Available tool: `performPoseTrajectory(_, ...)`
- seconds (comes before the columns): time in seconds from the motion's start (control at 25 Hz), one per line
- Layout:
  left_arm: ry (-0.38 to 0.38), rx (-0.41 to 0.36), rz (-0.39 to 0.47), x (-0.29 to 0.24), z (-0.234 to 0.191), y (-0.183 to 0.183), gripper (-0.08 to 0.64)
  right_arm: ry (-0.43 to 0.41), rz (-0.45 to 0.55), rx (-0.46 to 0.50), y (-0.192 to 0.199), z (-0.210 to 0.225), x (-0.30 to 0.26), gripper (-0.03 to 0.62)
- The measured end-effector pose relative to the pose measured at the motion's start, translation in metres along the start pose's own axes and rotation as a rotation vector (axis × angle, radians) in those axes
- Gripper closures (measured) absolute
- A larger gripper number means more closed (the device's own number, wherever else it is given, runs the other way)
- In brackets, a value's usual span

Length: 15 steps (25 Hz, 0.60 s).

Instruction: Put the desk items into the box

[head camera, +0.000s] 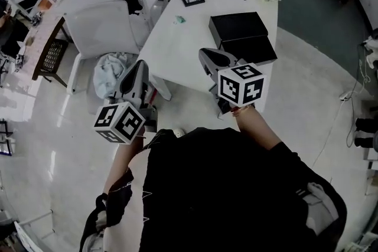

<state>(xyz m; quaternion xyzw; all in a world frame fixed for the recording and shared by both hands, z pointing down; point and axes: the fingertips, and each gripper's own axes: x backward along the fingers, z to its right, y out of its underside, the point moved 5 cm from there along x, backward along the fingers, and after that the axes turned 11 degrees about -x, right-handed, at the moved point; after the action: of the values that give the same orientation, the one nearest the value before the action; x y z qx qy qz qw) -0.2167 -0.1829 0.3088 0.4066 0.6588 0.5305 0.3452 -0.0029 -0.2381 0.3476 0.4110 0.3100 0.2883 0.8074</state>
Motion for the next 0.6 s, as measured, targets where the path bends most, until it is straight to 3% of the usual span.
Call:
performPoseTrajectory(0.32, 0.052, -0.018, 0.005, -0.035, -0.067, -0.025, 0.549, 0.051, 0.049, -0.007, -0.027, -0.008, -0.062, 0.586)
performPoseTrajectory(0.6, 0.071, 0.005, -0.014, -0.052, -0.106, -0.018, 0.549, 0.126, 0.036, -0.035, -0.019, 0.012, -0.096, 0.587)
